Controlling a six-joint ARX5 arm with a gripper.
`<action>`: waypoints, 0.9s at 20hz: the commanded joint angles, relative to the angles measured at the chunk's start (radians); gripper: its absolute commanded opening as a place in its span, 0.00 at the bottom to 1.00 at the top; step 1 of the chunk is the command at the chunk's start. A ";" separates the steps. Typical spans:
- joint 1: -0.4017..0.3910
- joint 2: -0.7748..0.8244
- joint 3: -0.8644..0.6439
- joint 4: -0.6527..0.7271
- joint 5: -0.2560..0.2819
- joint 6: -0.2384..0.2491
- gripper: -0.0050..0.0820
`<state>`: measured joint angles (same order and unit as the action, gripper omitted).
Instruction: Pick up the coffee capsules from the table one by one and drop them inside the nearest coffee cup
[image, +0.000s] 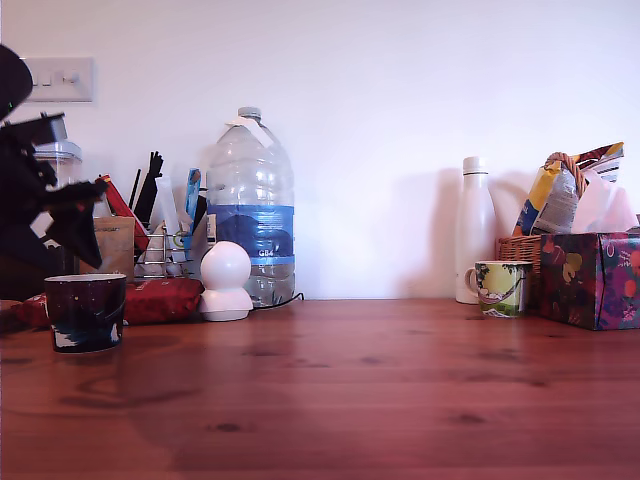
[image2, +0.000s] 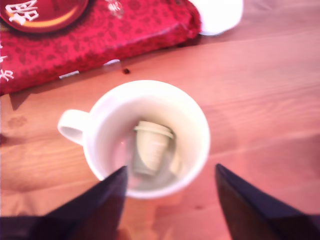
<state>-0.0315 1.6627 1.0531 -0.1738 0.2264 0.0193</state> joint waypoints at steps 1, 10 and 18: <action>-0.004 -0.058 0.011 -0.024 0.011 0.006 0.03; -0.004 -0.351 -0.198 -0.002 0.013 -0.005 0.03; -0.004 -0.719 -0.585 0.209 0.029 -0.071 0.03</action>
<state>-0.0322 0.9646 0.5114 0.0227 0.2554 -0.0471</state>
